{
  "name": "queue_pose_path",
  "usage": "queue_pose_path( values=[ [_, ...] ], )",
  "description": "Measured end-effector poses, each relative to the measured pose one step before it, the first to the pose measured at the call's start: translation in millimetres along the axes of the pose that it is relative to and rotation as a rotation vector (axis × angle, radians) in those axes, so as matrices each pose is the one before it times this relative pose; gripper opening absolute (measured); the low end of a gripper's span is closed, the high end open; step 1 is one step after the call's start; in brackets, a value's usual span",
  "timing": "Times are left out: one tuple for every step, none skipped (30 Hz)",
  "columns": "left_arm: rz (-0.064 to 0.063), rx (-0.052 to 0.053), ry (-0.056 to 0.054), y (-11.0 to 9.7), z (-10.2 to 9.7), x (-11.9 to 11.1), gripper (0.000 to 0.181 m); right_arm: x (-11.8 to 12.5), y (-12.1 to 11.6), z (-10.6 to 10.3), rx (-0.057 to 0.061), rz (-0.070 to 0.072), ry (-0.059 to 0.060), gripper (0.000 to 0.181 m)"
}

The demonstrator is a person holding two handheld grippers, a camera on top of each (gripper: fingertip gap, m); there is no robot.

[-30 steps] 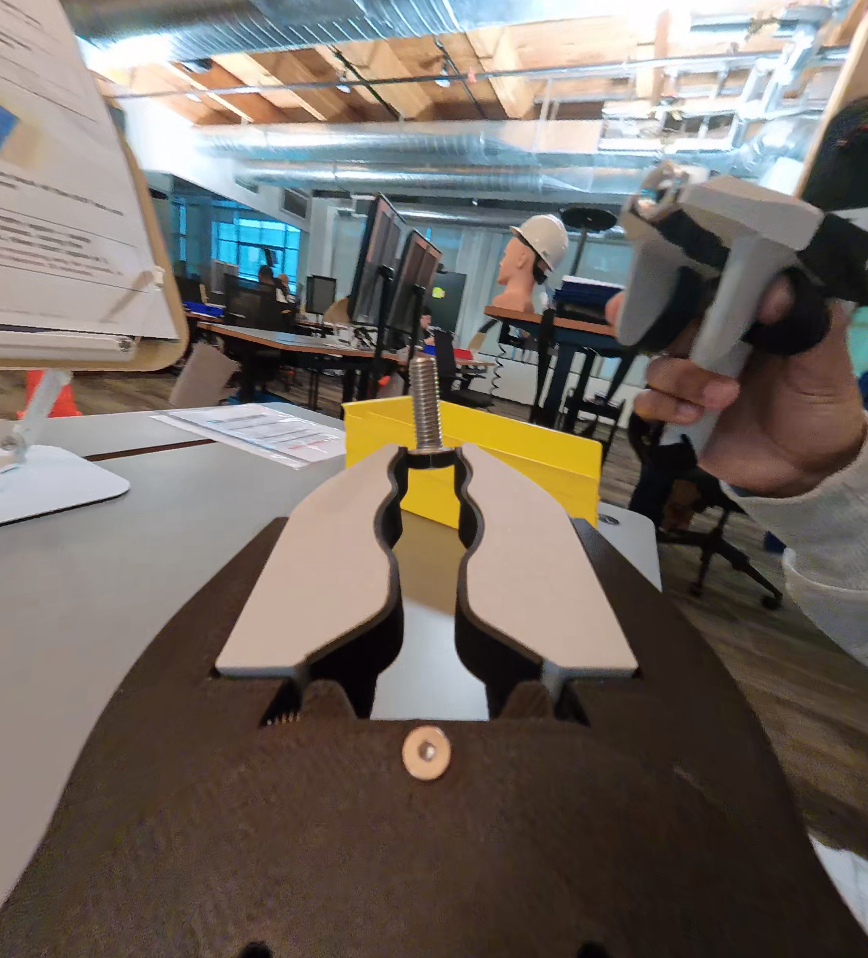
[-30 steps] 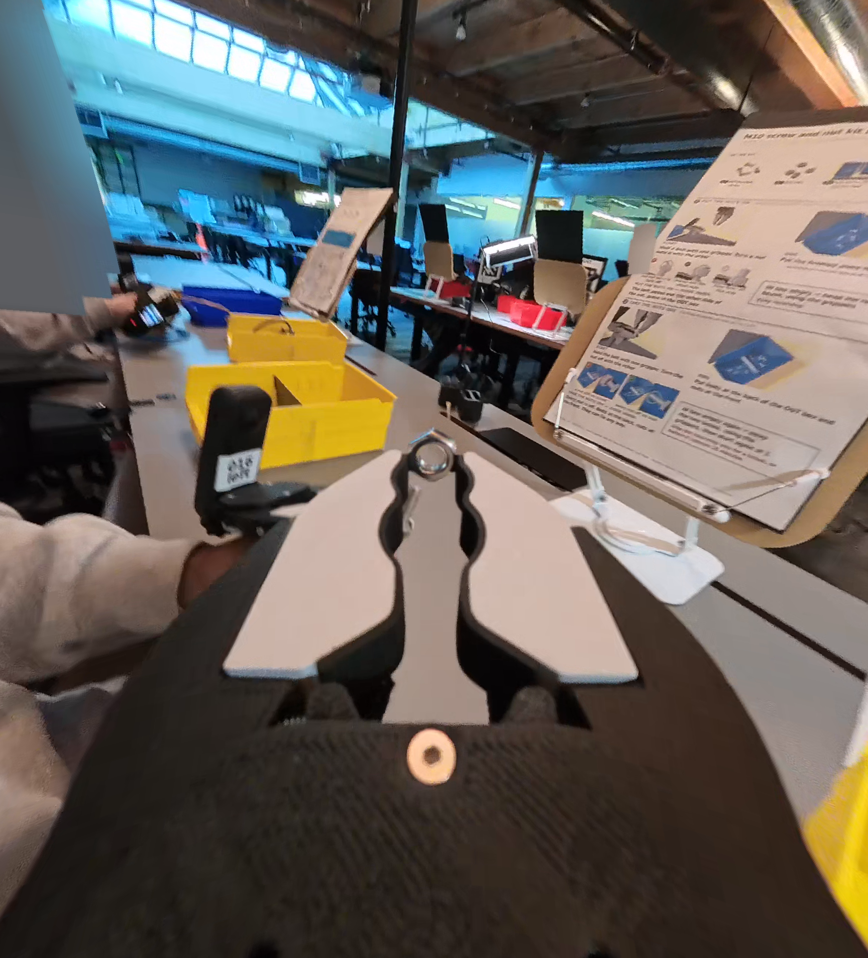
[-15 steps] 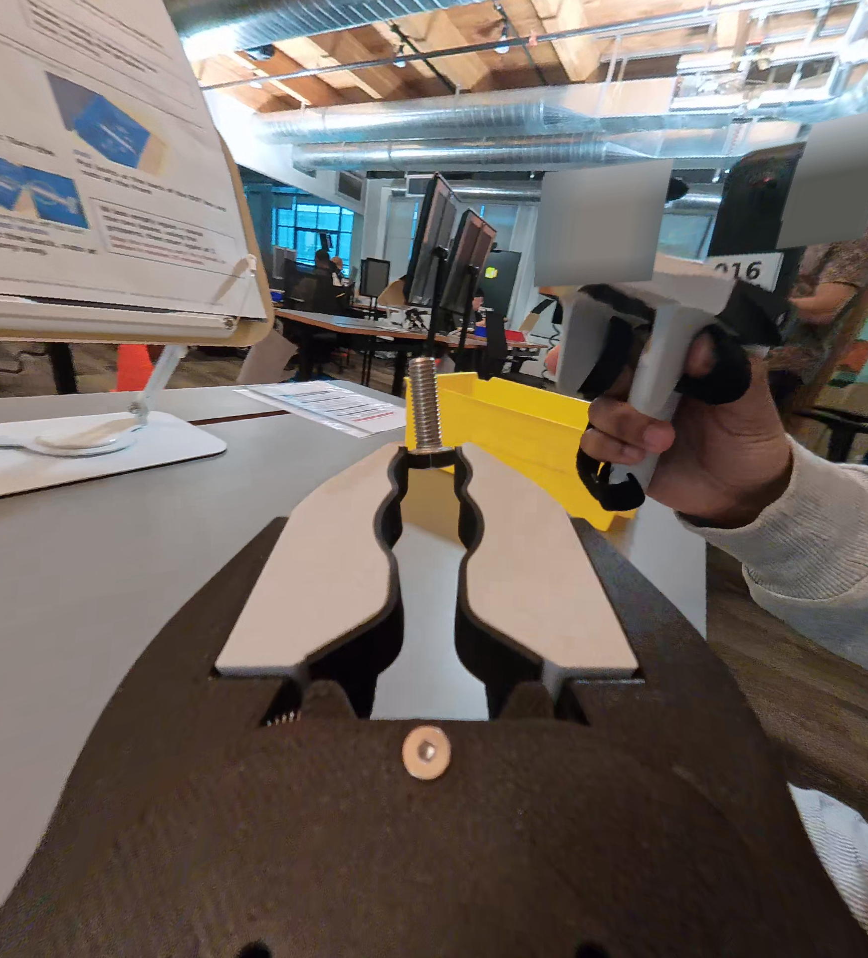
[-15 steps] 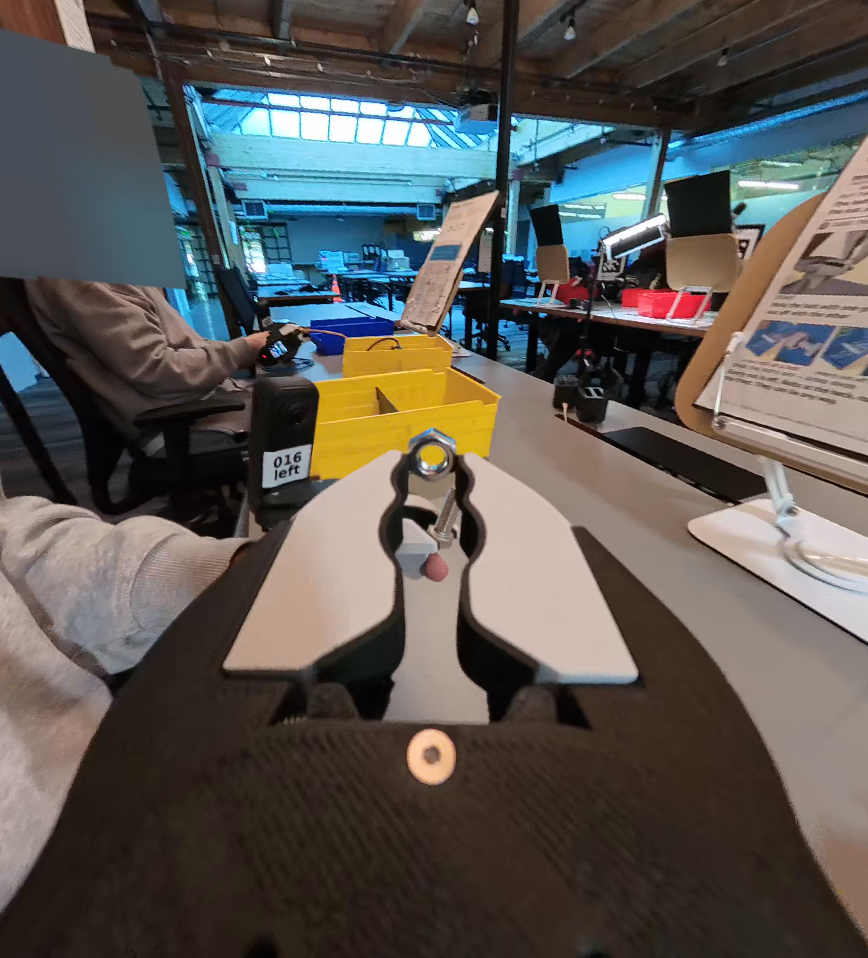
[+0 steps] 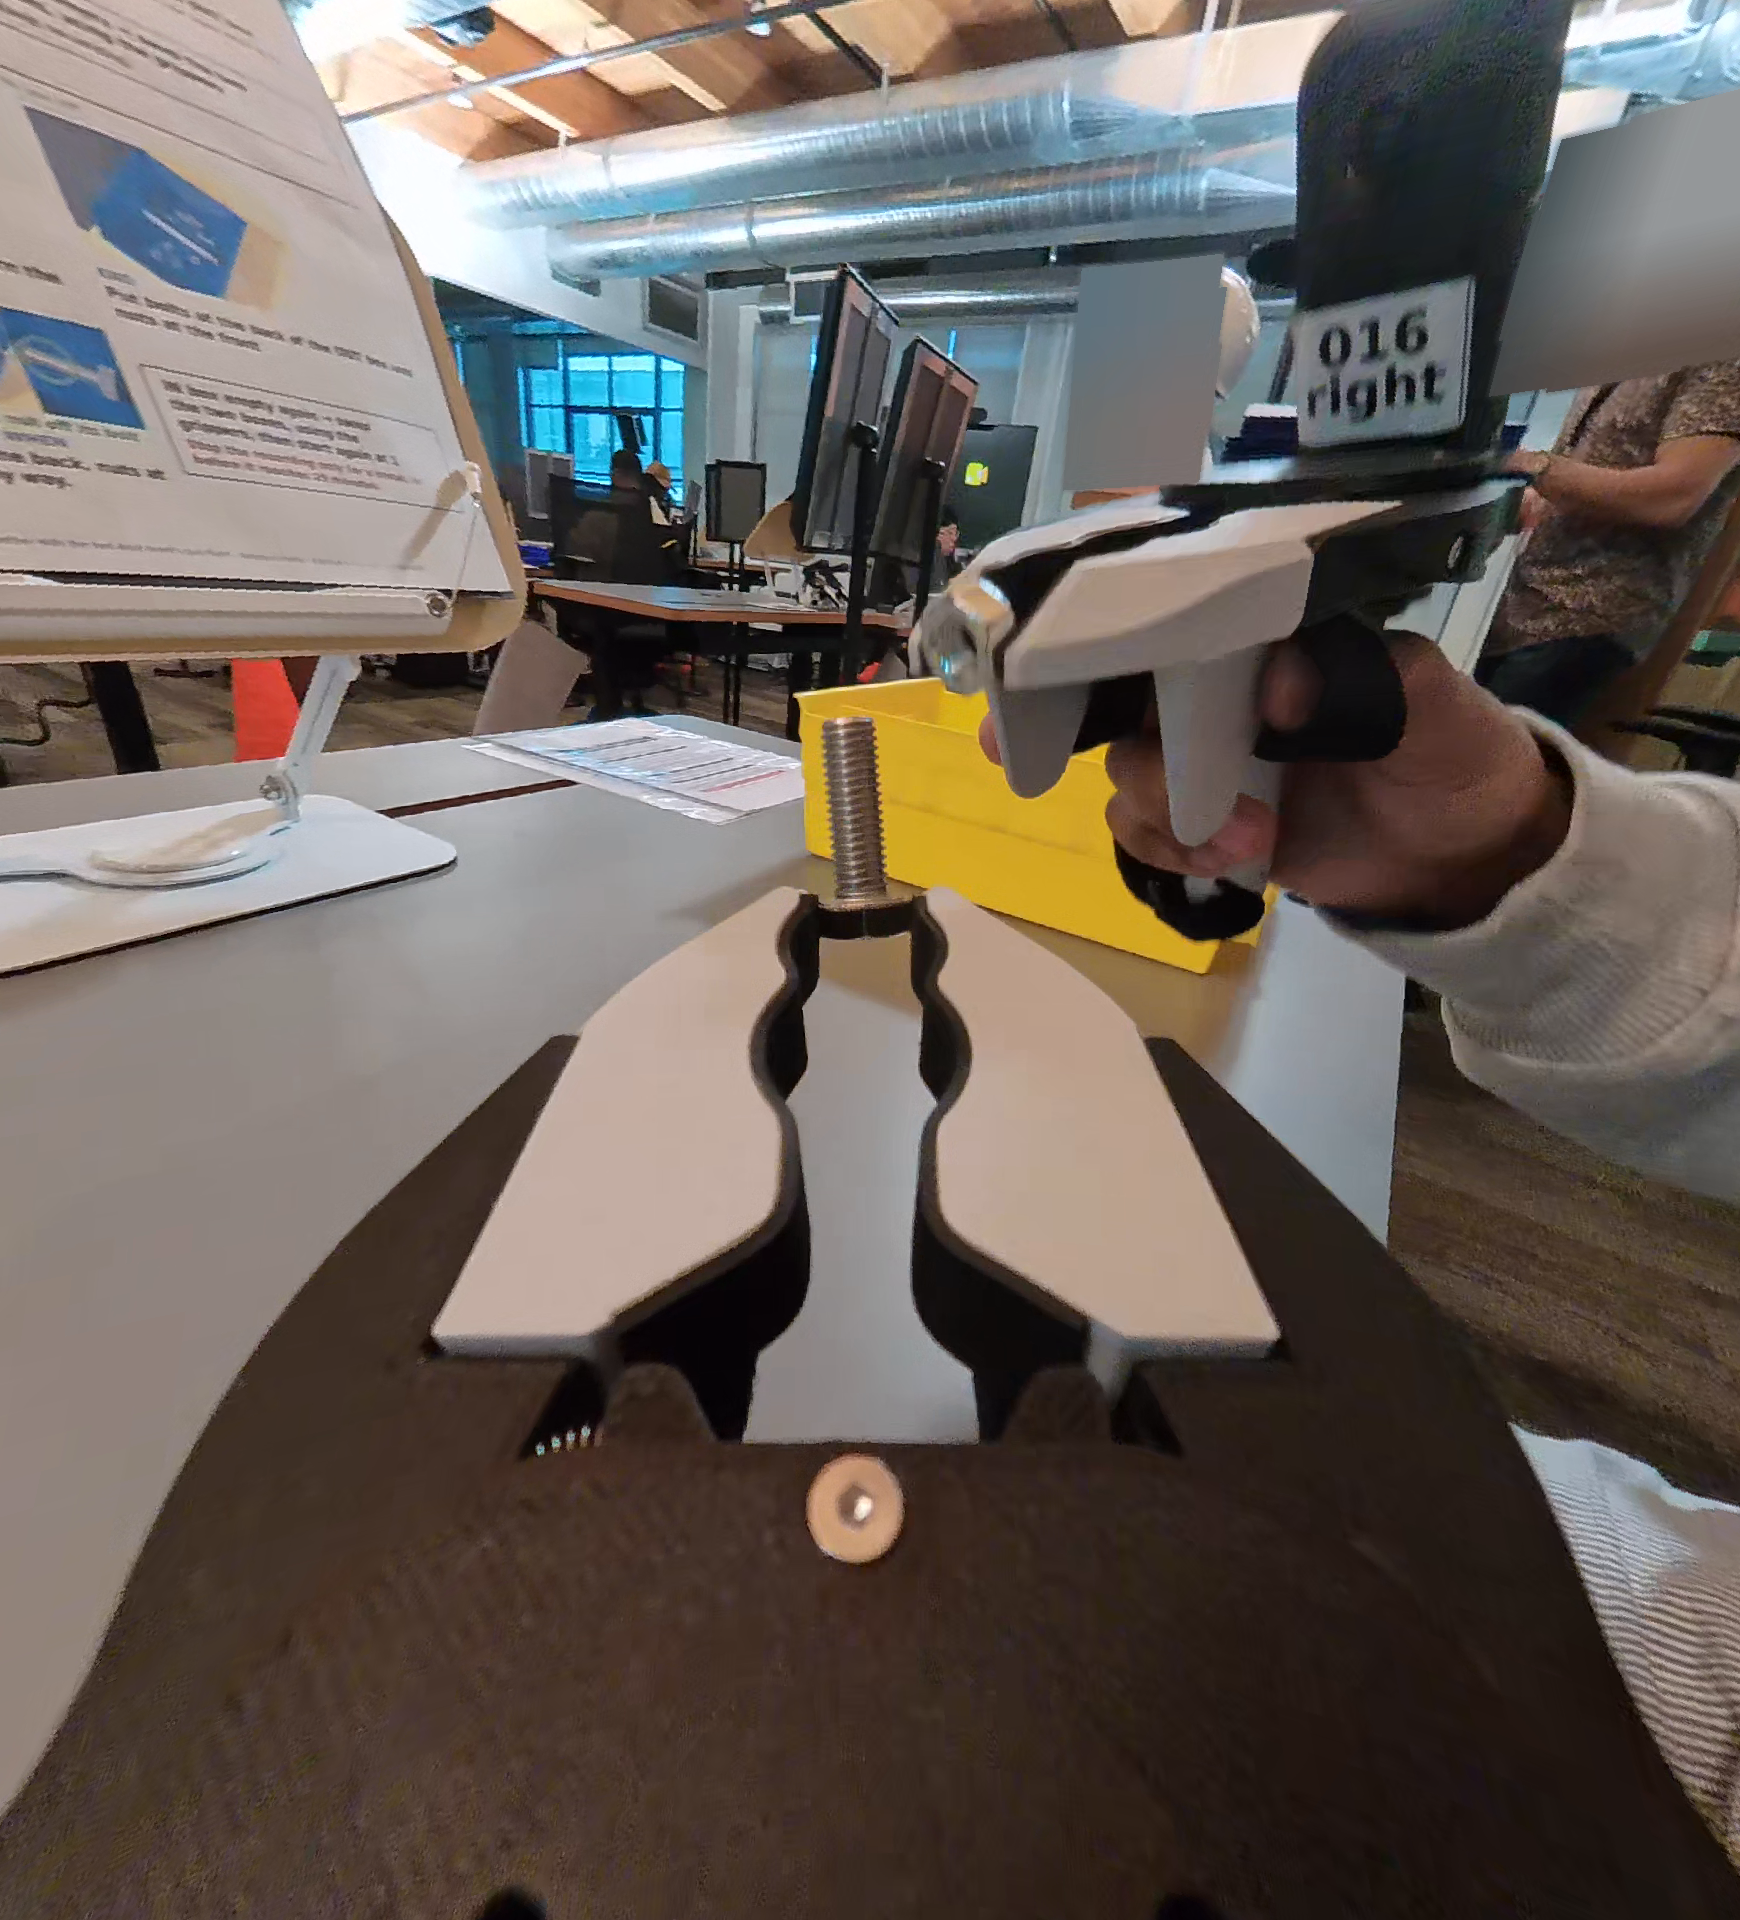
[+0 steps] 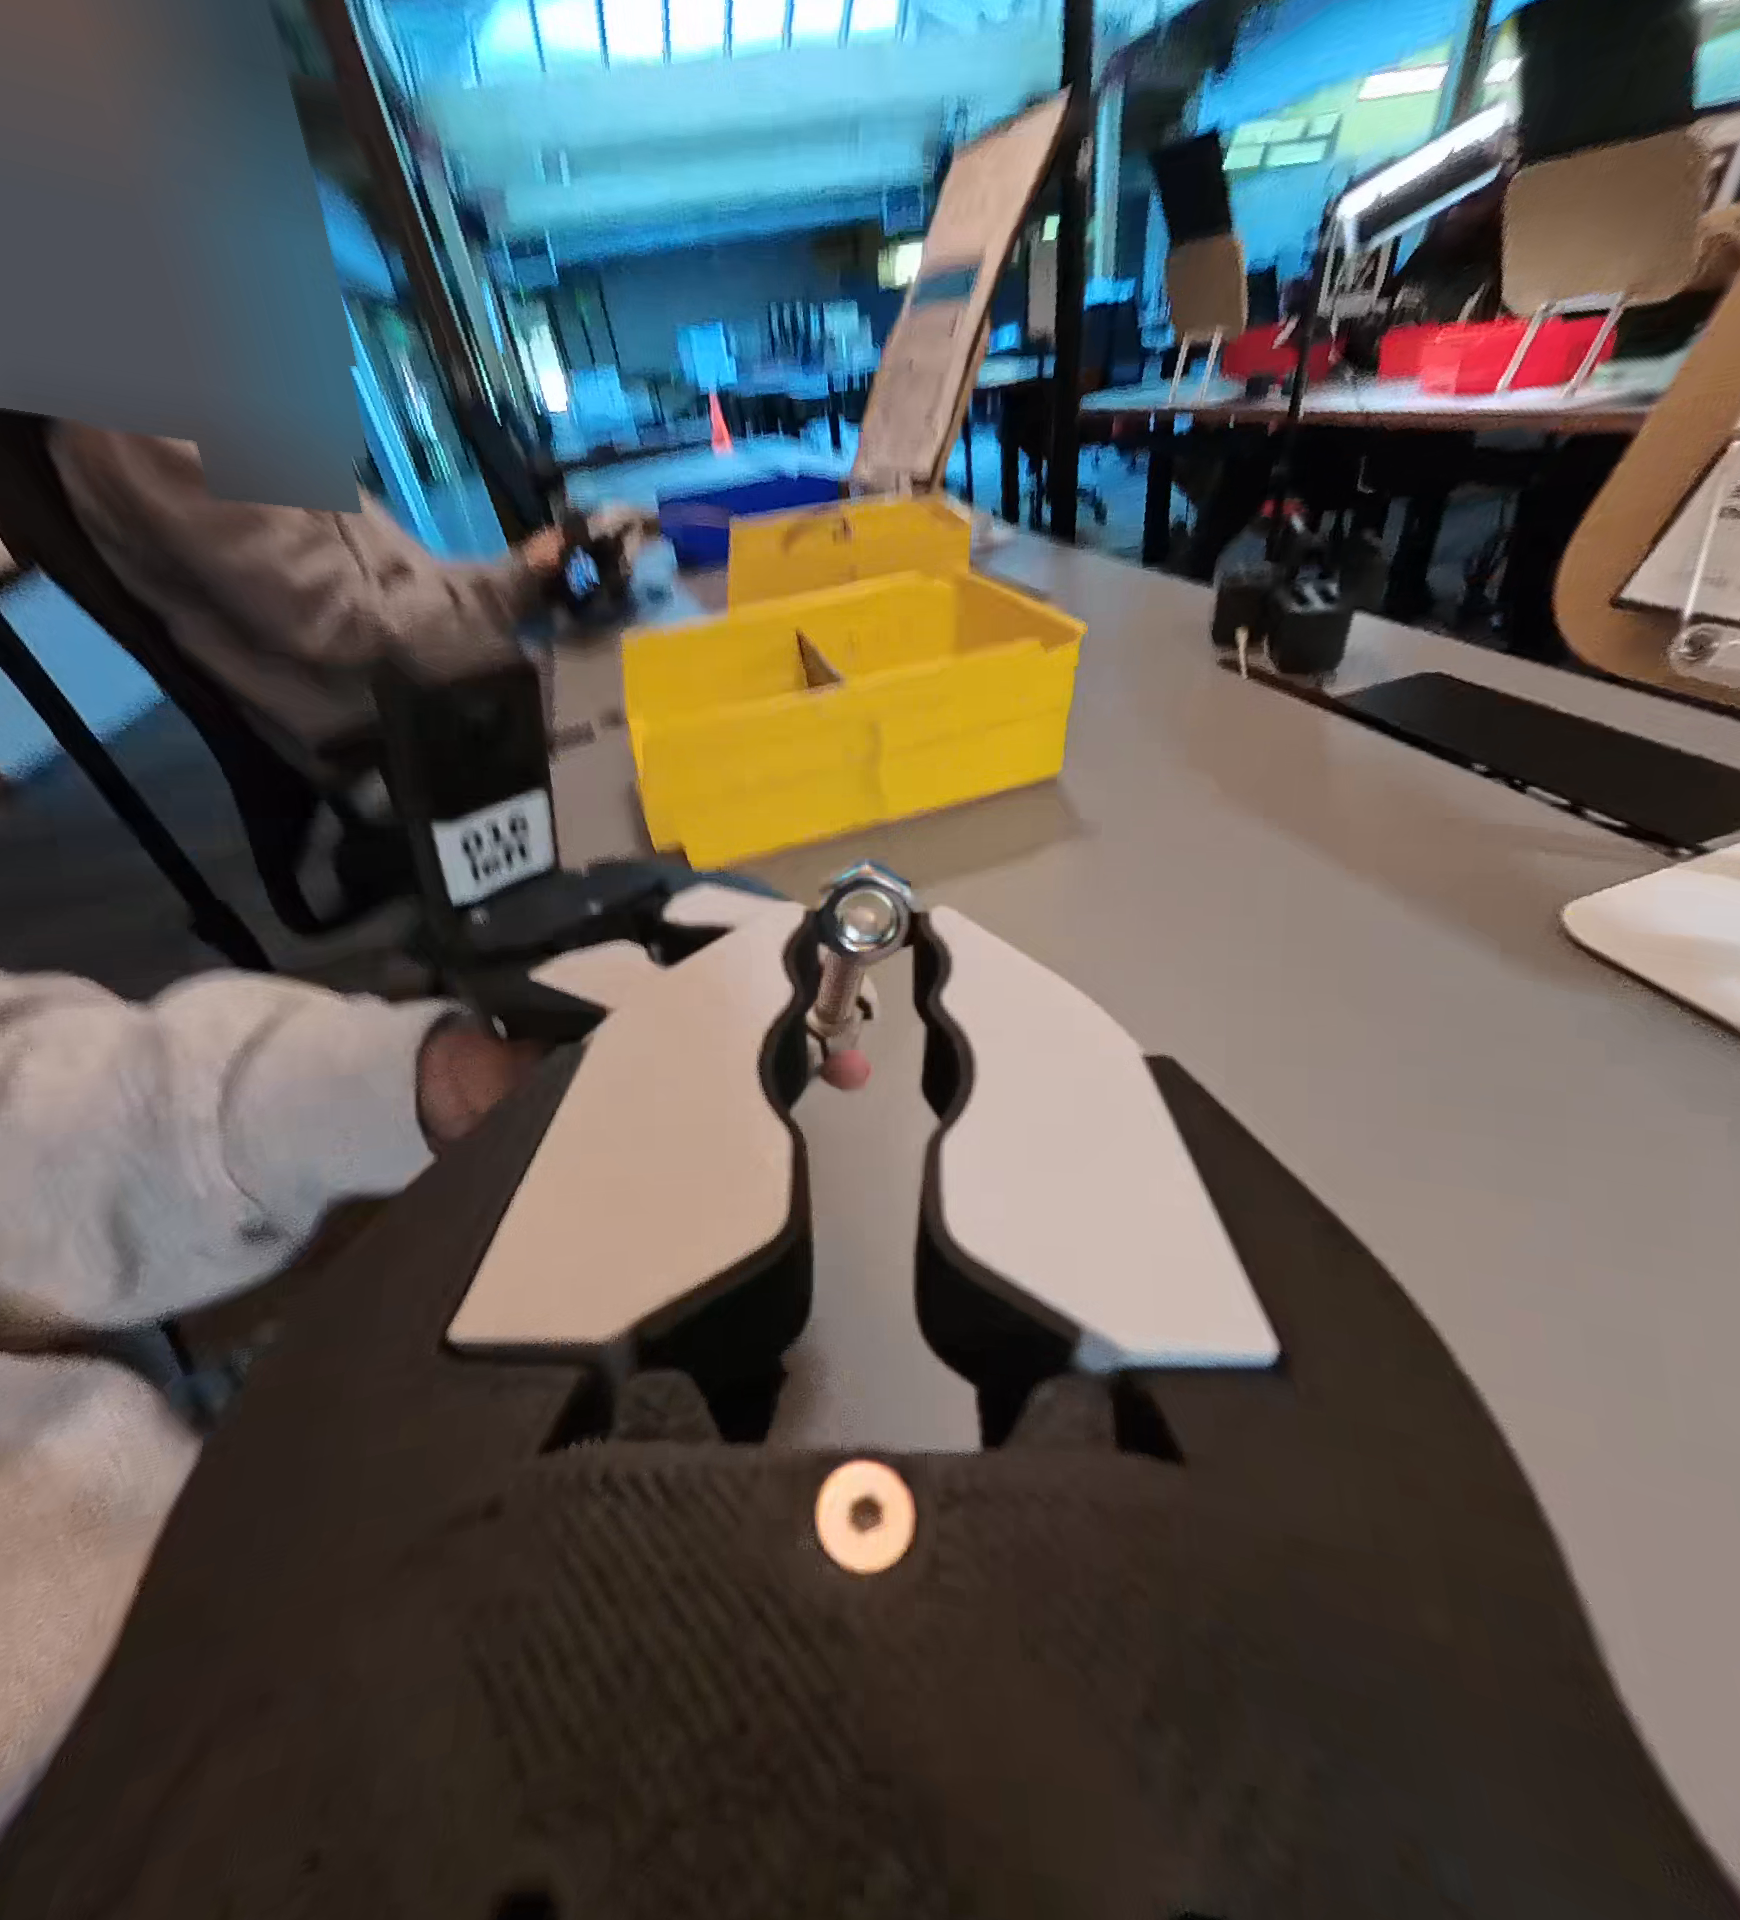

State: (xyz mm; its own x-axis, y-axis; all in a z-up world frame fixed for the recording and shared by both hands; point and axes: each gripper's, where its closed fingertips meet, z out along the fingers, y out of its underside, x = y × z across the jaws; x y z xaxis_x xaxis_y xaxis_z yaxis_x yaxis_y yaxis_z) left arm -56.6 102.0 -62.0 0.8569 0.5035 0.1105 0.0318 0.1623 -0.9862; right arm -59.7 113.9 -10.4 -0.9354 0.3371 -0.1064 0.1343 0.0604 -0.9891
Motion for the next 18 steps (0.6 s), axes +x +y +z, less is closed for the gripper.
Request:
queue_pose_path(
  values=[
    [0.0073,-0.0028,0.0097,0.23,0.33,2.47,0.018,-2.99,5.72,2.46,-0.0706,-0.0466,-0.0052,0.017],
    [0.0067,-0.002,0.0117,-0.07,0.07,3.38,0.018,-3.09,5.6,1.29,-0.0735,-0.0429,-0.0052,0.017],
    [0.0071,-0.0016,0.0117,-0.46,0.37,3.84,0.018,-1.21,4.84,-0.34,-0.0694,-0.0408,0.0081,0.017],
    [0.0083,-0.0035,0.0098,-0.01,1.08,3.83,0.018,-0.03,3.47,-1.85,-0.0574,-0.0381,0.0181,0.017],
    [0.0056,-0.0085,0.0065,1.32,2.03,3.12,0.018,0.09,1.7,-3.17,-0.041,-0.0324,0.0172,0.017],
    [0.0004,-0.0171,0.0038,3.38,3.54,2.32,0.018,-0.12,-0.35,-4.29,-0.0255,-0.0223,0.0132,0.017],
    [0.0013,-0.0201,0.0127,4.36,4.4,3.15,0.018,-0.14,-1.24,-4.96,-0.016,-0.0124,0.0076,0.017],
    [0.006,-0.0144,0.0202,3.45,4.73,4.43,0.018,-0.6,-0.77,-5.39,-0.018,-0.0056,-0.0008,0.017],
    [0.0057,-0.0076,0.0216,1.88,4.83,5.11,0.018,-0.29,1.38,-5.75,-0.0296,-0.0031,-0.0014,0.017],
    [0.0027,0.0004,0.026,0.37,4.81,6.06,0.018,1.16,3.95,-6.25,-0.0433,-0.0063,0.0071,0.017],
    [0.0003,0.0078,0.0307,-0.73,4.7,7.08,0.018,1.87,5.84,-6.79,-0.0486,-0.0134,0.0136,0.017],
    [-0.0005,0.0104,0.0314,-0.64,4.98,7.0,0.018,0.51,6.52,-7.17,-0.0446,-0.017,0.0056,0.017],
    [0.0015,0.0085,0.0272,-0.28,5.51,6.36,0.019,-1.31,6.26,-7.26,-0.0348,-0.0121,-0.007,0.017],
    [0.0082,0.0087,0.018,-0.16,5.56,5.06,0.019,-2.68,5.05,-7.64,-0.0192,-0.0049,-0.0172,0.017],
    [0.0034,0.0173,0.0136,-1.36,5.44,4.2,0.019,-3.72,2.68,-7.97,0.0022,0.002,-0.025,0.017],
    [-0.0144,0.0217,0.0177,-2.04,4.99,3.93,0.019,-4.88,-0.3,-9.01,0.0264,0.0102,-0.0354,0.017],
    [-0.0303,0.0229,0.0213,-2.34,4.39,3.3,0.019,-5.77,-3.65,-10.17,0.0479,0.0213,-0.0431,0.017],
    [-0.0331,0.0241,0.0158,-2.56,3.83,1.4,0.019,-4.32,-6.4,-11.12,0.0618,0.0319,-0.0323,0.017]
  ],
)
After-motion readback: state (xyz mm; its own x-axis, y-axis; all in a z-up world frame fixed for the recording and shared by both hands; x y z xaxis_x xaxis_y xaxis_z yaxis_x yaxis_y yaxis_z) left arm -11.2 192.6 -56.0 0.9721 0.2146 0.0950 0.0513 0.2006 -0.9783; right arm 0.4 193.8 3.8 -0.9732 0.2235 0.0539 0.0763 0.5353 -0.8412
